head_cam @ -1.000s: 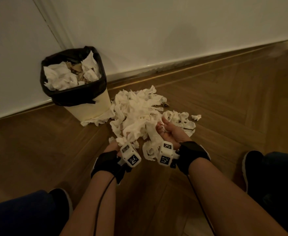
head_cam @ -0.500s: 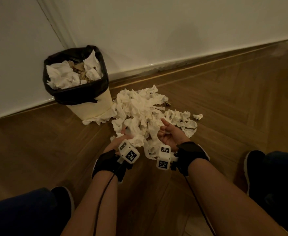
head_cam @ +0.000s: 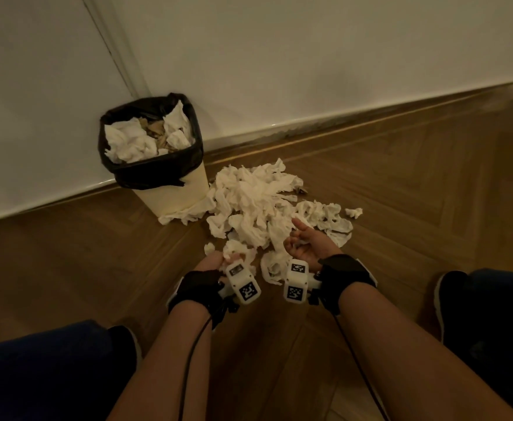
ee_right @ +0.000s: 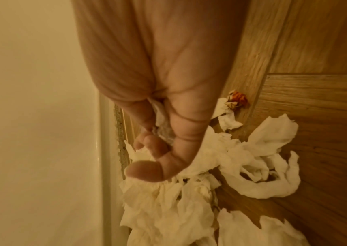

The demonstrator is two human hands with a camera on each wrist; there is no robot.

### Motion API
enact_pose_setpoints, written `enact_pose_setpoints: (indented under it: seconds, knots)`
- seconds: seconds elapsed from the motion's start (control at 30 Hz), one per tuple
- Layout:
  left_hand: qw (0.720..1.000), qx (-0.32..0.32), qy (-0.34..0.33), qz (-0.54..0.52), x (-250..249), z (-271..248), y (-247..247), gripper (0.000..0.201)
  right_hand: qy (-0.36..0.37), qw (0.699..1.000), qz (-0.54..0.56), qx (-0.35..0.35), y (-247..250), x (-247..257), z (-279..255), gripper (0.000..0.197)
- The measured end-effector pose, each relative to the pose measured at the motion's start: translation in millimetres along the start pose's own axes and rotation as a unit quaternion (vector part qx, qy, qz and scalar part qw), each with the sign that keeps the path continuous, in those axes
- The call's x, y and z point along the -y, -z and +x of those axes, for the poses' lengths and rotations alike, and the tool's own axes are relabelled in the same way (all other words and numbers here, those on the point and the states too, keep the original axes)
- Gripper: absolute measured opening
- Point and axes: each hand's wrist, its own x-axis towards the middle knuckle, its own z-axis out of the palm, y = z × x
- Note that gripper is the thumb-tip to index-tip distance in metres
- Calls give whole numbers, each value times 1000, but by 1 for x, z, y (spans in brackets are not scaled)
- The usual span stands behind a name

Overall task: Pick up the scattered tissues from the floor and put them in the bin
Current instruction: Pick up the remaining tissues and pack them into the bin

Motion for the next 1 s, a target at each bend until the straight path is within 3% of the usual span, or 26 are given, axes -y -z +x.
enact_pose_setpoints:
  seconds: [0.03,0.1,0.17,0.23,0.33,0.4,0.47,0.57,0.6,0.63,0.7,0.8,0.93,1.0]
  knots:
    - [1000,-19,2,-10,-3,-2,-2,29,-1,1000,-2,-1,-1,1,-2,35]
    - [999,6,-49,-12,-10,-2,-1,45,-1,1000,-4,-4,-5,3,-7,28]
    - [996,48,-61,35,-17,-10,2,65,5,1000,-11,-1,-11,6,-13,30]
    - [993,40,-55,93,-26,-19,3,72,14,999,-26,15,-18,7,-20,37]
    - [985,19,-107,131,-29,-26,10,51,41,997,-53,44,-35,8,-31,63]
    - [986,57,-131,85,-30,-32,13,29,60,994,-69,68,-47,6,-37,61]
    - [988,38,-144,38,-33,-38,14,19,67,991,-78,84,-55,4,-40,55]
    - [988,6,-153,-15,-35,-46,14,41,68,990,-80,96,-59,0,-43,48]
    - [986,-53,-155,-33,-36,-44,18,44,70,989,-83,98,-60,0,-44,46]
    - [983,-62,-164,-51,-38,-43,20,39,74,988,-87,100,-61,-1,-45,45]
    - [976,-14,-176,-128,-39,-45,24,26,84,987,-94,100,-62,-4,-48,41]
    - [965,-18,-219,-142,-46,-51,31,36,104,982,-138,81,-68,-8,-49,33]
    - [942,35,-247,-225,-58,-62,32,59,97,981,-162,36,-85,-12,-47,24]
    - [946,63,-241,-206,-65,-68,35,41,82,983,-161,24,-95,-15,-48,23]
